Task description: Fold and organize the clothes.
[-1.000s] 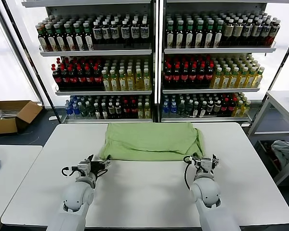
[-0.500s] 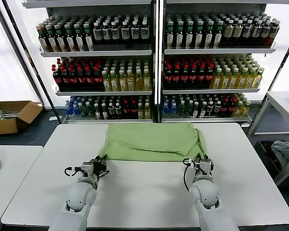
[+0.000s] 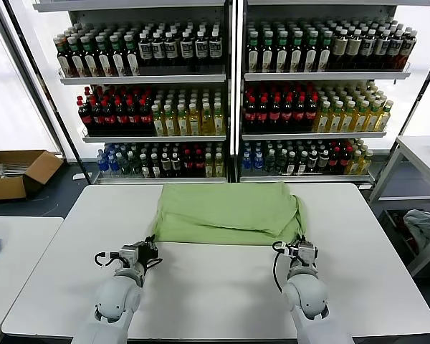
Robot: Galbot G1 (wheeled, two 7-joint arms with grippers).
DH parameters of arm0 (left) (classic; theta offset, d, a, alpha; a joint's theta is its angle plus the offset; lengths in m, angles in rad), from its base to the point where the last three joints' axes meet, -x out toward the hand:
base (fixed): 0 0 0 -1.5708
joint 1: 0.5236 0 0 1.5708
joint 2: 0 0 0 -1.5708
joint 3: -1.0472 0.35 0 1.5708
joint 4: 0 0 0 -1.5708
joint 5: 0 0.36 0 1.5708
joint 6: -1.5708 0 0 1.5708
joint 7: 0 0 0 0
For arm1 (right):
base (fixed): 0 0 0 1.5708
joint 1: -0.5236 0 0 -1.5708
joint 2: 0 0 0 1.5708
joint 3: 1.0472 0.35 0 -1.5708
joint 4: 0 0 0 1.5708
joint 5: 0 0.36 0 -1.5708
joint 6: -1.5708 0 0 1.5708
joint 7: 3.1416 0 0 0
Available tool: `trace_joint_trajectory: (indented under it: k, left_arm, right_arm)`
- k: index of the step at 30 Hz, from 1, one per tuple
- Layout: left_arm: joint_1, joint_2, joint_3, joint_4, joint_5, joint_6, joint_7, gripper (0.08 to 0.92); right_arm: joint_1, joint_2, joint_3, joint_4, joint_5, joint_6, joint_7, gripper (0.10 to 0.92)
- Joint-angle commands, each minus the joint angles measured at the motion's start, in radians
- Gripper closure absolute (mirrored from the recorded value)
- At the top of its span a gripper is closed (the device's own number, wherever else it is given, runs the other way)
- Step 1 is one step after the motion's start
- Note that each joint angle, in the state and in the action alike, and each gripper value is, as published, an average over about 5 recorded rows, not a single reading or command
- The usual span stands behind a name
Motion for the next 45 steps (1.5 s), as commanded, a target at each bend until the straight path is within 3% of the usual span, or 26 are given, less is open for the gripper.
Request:
trace_joint_trajectory:
  k: [1, 18, 28, 34, 38, 45]
  left_arm:
    - [0.096, 0.005, 0.003, -0.17, -0.006, -0.001, 0.001, 0.916]
    - [0.598, 0.035, -0.126, -0.598, -0.025, -0.008, -0.024, 0.916]
    - [0.83, 0.023, -0.169, -0.652, 0.05, -0.03, -0.01, 0.916]
    - [0.873, -0.016, -0.123, -0.651, 0.132, -0.044, -0.006, 0.916]
    - [0.872, -0.052, -0.074, -0.667, 0.202, -0.036, -0.002, 0.894]
    - [0.84, -0.088, -0.045, -0.725, 0.277, -0.017, 0.01, 0.705]
  right_arm:
    - [-0.084, 0.002, 0.005, 0.145, -0.002, -0.002, -0.003, 0.894]
    - [-0.474, -0.047, 0.054, 0.462, -0.021, -0.002, 0.016, 0.894]
    - [-0.666, -0.132, 0.068, 0.568, -0.049, -0.002, 0.038, 0.894]
    - [-0.692, -0.136, 0.087, 0.55, -0.037, -0.002, 0.058, 0.893]
    - [-0.706, -0.129, 0.076, 0.558, -0.054, -0.003, 0.063, 0.828]
    - [-0.74, -0.12, 0.058, 0.666, -0.103, -0.004, 0.072, 0.621]
